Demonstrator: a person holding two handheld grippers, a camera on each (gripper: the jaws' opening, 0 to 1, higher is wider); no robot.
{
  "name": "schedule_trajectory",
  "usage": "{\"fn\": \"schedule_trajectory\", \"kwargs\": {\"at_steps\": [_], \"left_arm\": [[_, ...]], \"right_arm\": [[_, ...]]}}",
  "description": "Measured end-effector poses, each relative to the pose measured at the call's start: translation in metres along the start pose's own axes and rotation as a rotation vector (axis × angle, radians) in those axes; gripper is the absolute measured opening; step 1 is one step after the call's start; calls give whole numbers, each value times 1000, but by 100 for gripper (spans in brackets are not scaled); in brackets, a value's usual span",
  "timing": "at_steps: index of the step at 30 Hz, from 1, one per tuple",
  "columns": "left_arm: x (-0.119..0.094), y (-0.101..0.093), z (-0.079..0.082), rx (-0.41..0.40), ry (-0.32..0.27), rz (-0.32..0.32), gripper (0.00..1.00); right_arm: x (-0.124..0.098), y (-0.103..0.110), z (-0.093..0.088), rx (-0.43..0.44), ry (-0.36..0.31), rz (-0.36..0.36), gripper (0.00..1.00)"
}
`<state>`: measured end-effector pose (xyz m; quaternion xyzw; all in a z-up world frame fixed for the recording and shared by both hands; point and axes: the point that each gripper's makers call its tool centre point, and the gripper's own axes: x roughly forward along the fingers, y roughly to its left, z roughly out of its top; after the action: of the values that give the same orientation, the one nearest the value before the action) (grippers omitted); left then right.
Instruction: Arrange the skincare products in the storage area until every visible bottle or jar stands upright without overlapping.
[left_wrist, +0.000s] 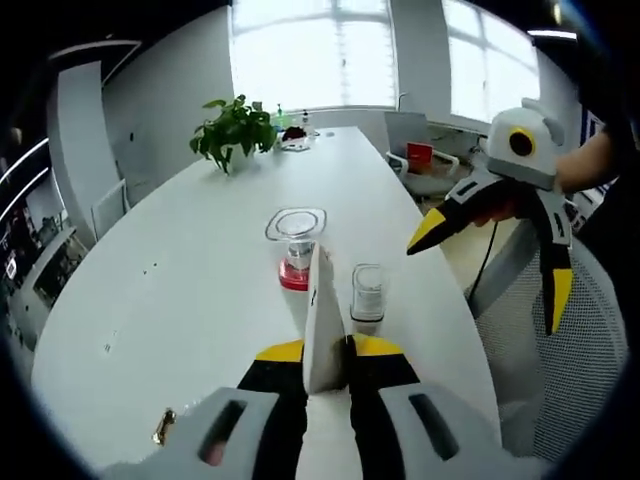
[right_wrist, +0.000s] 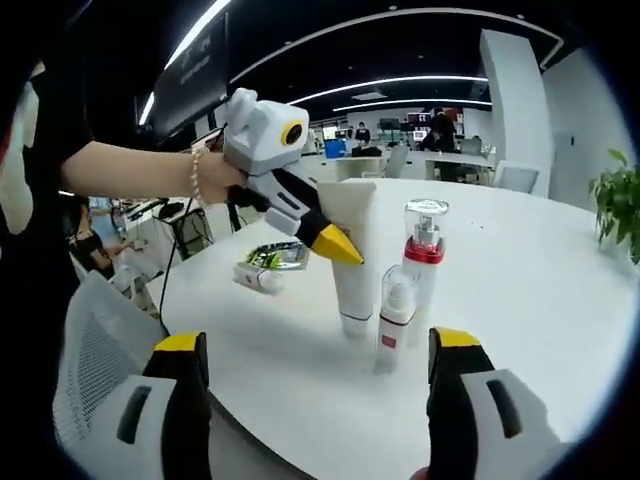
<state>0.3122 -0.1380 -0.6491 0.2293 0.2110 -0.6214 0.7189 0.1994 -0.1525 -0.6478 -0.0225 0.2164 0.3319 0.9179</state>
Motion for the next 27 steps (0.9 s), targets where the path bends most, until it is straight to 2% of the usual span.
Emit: {"fn": "schedule_trajectory", "kwargs": {"at_steps": [10,22,24,27], "left_arm": [[13,17,8,16,-30,-1,12],[17,16,13,20,-39,-10,13],[17,18,12,-11,-40,-9,13],[16,16,13,-12,-49,-10,13]], "right_arm": [[0,-1,1,23,-11,6,93],[1,0,-2,25,4,7,93],[1,0,-2,28,5,8,93],[1,-1,-3,30,8,8,93]]}}
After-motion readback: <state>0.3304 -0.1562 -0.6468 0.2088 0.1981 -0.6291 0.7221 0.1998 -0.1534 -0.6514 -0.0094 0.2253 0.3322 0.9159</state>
